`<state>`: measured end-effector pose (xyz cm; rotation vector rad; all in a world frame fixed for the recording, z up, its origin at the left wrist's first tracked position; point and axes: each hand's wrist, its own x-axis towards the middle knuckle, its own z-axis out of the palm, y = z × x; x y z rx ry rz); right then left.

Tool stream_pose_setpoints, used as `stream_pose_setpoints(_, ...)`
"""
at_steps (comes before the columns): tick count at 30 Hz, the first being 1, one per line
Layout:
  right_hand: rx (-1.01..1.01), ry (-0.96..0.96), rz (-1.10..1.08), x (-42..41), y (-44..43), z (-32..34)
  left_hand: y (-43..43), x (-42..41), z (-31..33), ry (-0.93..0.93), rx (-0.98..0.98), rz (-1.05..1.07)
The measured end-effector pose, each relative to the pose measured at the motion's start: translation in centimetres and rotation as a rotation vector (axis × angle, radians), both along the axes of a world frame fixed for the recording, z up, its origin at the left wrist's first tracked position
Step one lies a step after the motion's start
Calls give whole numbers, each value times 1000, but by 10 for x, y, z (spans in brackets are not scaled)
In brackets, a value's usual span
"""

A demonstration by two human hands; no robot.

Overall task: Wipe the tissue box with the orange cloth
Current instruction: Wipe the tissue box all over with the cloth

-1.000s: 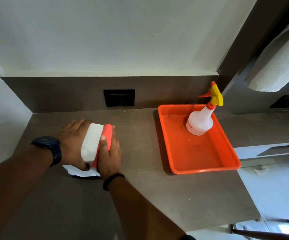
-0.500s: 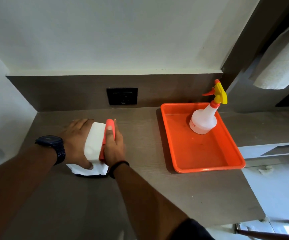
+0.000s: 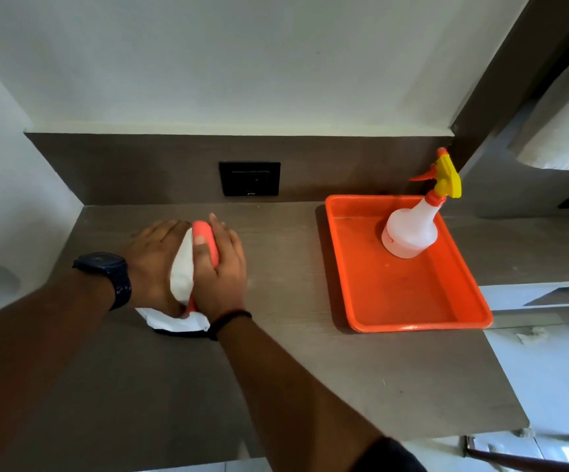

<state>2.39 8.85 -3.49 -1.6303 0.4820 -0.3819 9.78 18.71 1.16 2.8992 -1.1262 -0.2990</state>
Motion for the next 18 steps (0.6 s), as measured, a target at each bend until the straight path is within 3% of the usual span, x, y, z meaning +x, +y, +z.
stream_pose_setpoints(5,132,21,-25,9,-11,-11,-2,2,-2,11,35,22)
stream_pose_setpoints(10,314,168,-128,-9,0,-23,-3,2,-6,-16,47,33)
stream_pose_setpoints(18,186,53,-109,-10,6,-10,-1,3,-8,-15,26,47)
